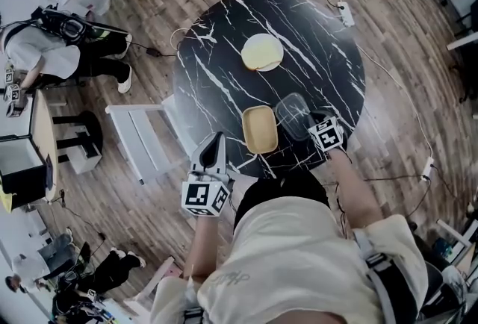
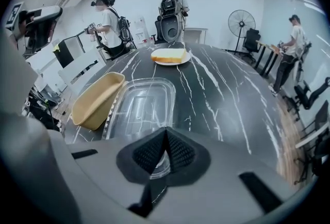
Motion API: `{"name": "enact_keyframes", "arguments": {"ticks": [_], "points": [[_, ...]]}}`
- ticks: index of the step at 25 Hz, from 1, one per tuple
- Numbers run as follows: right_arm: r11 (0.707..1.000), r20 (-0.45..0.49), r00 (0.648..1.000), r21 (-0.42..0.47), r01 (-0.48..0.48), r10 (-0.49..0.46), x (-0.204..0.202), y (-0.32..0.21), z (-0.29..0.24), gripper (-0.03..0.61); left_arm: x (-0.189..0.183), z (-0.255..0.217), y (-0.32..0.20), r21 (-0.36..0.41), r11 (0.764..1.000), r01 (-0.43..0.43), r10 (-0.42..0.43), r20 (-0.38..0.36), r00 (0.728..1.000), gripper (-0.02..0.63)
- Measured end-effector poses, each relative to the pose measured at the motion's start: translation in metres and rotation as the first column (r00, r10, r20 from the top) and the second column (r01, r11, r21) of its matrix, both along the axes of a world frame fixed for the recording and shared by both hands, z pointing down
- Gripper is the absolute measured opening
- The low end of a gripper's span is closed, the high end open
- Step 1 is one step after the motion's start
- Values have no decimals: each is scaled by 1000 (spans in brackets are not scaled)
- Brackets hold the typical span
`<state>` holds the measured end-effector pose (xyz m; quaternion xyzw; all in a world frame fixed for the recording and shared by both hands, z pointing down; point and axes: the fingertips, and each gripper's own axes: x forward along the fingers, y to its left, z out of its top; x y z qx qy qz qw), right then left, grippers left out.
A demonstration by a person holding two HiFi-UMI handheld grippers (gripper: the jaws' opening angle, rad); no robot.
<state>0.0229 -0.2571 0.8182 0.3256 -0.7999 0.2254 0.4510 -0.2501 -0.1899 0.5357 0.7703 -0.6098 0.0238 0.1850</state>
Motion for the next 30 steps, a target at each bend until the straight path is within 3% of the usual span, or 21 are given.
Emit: {"name": "enact_keyframes", "arguments": {"ticks": [12,21,30], "points": [[980,127,992,195,-28,4,-2,-24,-83,8,6,-10,0,33,999,-6,6,10,1000,17],[933,235,971,357,-35,-53,-13,-40,-183,8,13,-31,-8,86,996,-14,11,31,999,17],[882,286,953,470,-45,-104,-16,-47,-253,8,29,-53,-15,146,989,-37,31,40,999,17]]}}
